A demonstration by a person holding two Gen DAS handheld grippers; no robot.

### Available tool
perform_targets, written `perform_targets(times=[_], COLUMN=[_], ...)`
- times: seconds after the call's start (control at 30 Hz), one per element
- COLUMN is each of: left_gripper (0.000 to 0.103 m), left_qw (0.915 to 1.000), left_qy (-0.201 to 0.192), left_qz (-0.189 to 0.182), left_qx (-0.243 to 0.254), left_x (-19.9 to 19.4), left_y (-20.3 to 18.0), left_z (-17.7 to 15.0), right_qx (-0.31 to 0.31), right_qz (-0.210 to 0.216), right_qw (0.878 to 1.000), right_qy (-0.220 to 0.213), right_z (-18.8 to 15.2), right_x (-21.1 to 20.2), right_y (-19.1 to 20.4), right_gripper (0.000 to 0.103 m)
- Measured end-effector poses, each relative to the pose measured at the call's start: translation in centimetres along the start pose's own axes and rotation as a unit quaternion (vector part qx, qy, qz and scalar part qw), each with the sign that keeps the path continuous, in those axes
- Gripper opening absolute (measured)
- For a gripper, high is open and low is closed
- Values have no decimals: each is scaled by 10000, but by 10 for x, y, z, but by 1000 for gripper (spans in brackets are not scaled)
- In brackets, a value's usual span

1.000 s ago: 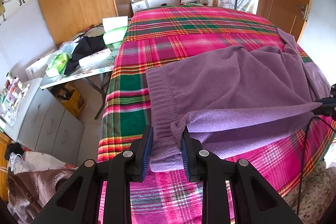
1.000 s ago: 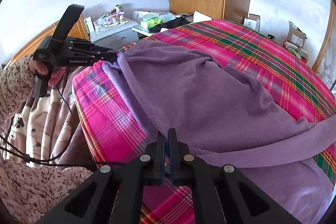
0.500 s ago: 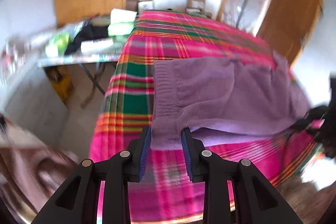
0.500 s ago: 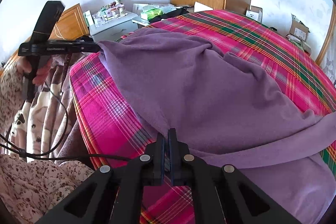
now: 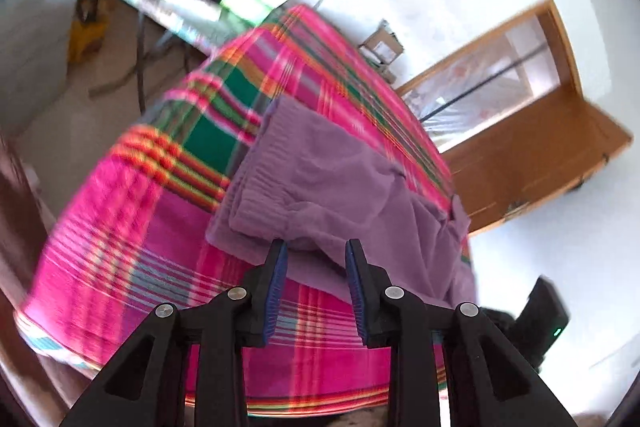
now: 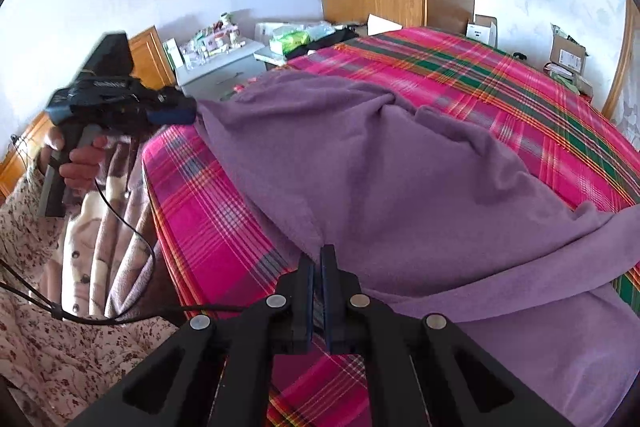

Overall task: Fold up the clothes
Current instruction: 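Lower the waistband onto the folded garment with the left gripper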

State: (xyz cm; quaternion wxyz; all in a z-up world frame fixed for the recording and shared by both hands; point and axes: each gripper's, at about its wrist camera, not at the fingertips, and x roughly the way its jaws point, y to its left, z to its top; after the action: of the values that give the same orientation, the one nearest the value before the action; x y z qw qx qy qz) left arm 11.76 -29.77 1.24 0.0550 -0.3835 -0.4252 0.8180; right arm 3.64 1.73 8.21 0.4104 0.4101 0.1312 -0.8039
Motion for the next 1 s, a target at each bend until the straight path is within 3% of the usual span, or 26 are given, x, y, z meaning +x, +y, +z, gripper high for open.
perform_targets(times=[0.2,0.33,0.47,0.6,1.0], left_gripper=[31,31,28,18,14], left_qw=[9967,9933,9873,9863,9897], left_qy=[71,-45,6,-103,-777], left_qz=[-181,63,40,241,125], left_qx=[-785,-1155,-1588,-1628,-1193], left_x=[11,16,20,17,-8], left_y=[13,16,23,19,-9], left_z=[11,16,16,16,39], right_qx=[-222,-193,-174,-175,17], right_qz=[29,69,95,86,-305], right_qw=[9996,9997,9998,9998,9980], right_qy=[148,113,87,54,-551], right_z=[-7,-9,-9,-6,17], right_x=[2,-1,-2,1,-2], right_y=[4,1,-2,-2,-4], right_gripper=[4,4,4,4,4])
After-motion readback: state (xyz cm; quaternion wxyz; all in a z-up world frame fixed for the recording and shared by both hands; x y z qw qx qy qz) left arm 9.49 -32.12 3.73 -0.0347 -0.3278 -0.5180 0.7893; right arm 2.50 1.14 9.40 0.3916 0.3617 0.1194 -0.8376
